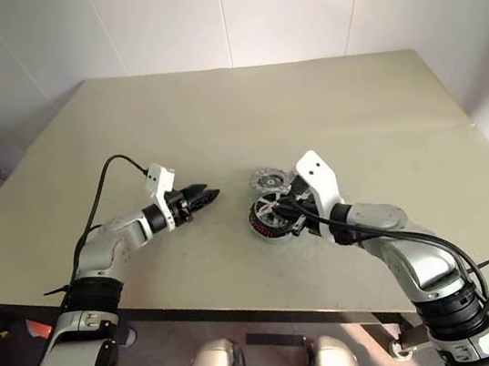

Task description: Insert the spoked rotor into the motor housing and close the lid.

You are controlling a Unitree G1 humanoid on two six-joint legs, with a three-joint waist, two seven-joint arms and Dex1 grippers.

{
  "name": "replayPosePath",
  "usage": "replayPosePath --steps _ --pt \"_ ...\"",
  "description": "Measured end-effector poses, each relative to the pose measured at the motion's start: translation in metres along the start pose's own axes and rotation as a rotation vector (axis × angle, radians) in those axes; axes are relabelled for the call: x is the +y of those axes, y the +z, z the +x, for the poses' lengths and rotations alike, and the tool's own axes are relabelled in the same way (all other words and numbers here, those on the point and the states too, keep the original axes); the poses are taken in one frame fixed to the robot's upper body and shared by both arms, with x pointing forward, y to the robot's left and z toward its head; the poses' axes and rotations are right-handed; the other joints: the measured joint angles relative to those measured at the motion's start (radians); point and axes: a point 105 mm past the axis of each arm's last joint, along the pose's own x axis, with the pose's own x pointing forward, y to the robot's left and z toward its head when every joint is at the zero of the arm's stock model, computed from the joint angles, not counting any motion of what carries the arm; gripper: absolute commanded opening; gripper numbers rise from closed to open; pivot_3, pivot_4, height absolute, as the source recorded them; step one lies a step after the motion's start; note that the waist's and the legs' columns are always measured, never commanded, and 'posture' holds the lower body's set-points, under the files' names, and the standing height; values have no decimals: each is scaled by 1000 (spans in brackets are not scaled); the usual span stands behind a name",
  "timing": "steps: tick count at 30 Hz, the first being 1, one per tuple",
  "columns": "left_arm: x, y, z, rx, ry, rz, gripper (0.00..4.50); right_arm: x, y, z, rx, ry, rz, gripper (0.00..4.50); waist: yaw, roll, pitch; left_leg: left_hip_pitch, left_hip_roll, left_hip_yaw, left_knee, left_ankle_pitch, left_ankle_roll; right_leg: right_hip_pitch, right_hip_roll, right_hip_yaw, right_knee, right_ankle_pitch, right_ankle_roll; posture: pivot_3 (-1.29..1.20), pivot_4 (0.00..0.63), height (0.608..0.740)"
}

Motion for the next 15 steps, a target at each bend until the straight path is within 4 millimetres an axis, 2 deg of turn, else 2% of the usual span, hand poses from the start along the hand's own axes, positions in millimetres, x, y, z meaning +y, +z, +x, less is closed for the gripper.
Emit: replayPosePath --steps 7,15 --pt "0 0 0 0 -1 0 2640 1 -3 3 6 -5 7 254 0 0 0 0 0 0 0 0 0 0 0 0 0 0 0 0 0 740" --pt "-1 0 1 -2 -3 -2 2640 0 -2 5 2 -15 3 2950 0 0 0 0 0 0 0 0 0 0 0 0 0 0 0 0 0 740"
